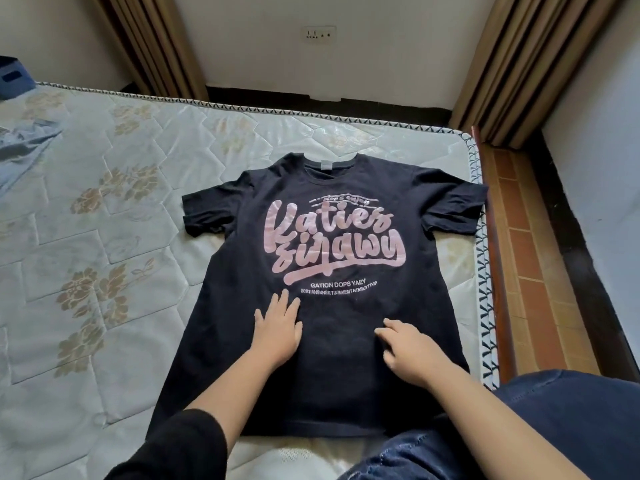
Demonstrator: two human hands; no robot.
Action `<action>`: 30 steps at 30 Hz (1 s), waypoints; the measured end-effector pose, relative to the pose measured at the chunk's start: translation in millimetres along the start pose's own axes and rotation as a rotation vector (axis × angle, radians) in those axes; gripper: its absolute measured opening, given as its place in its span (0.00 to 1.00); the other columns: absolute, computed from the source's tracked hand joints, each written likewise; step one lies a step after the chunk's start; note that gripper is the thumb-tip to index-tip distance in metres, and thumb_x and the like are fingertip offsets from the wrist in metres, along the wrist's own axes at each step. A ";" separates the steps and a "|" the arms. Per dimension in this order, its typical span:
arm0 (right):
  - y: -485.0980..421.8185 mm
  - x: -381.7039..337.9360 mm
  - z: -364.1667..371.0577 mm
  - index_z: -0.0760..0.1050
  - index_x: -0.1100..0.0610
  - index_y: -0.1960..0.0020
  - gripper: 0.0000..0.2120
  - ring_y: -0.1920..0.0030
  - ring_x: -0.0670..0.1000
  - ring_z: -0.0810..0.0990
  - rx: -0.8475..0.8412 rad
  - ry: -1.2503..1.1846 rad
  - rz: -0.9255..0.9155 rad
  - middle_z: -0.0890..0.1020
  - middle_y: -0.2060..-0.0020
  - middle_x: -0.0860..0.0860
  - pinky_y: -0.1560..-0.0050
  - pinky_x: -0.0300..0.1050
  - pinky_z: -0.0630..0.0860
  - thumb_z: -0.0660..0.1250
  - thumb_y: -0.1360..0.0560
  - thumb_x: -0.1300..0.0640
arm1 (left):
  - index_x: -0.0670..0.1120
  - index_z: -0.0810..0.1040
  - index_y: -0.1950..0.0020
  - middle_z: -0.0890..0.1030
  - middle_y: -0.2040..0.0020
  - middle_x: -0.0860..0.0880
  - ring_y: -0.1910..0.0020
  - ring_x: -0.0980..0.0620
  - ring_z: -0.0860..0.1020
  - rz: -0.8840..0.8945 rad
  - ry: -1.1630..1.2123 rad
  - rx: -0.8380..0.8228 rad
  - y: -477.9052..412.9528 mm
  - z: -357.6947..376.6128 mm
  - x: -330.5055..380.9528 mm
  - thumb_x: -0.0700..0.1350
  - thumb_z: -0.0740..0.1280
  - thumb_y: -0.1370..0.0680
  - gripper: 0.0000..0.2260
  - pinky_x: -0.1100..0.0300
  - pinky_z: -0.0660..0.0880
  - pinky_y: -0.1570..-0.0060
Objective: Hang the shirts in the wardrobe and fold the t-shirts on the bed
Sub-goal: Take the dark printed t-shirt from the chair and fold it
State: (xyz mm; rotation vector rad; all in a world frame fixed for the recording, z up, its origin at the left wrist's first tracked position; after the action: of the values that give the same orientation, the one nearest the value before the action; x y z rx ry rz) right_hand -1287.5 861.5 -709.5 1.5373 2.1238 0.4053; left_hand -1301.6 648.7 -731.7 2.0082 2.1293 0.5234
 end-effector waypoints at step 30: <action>-211.7 -115.2 -58.1 0.71 0.59 0.32 0.30 0.30 0.57 0.62 0.446 0.072 -0.172 0.72 0.32 0.55 0.35 0.63 0.51 0.53 0.27 0.43 | 0.46 0.61 0.26 0.65 0.26 0.49 0.25 0.55 0.52 -0.013 0.133 0.430 -109.4 -28.6 -69.6 0.50 0.54 0.25 0.27 0.43 0.57 0.31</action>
State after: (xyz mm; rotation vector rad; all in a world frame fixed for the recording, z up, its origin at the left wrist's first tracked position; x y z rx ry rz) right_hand -1459.8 686.5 -743.1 1.5642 2.4994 -0.0836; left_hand -1408.1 572.4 -753.1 2.2209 2.5079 0.2115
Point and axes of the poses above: each hand's wrist, its own y-axis away from the middle knuckle, its own z-axis out of the palm, x = y × z, the point moved 9 cm from there along -y, towards the middle knuckle
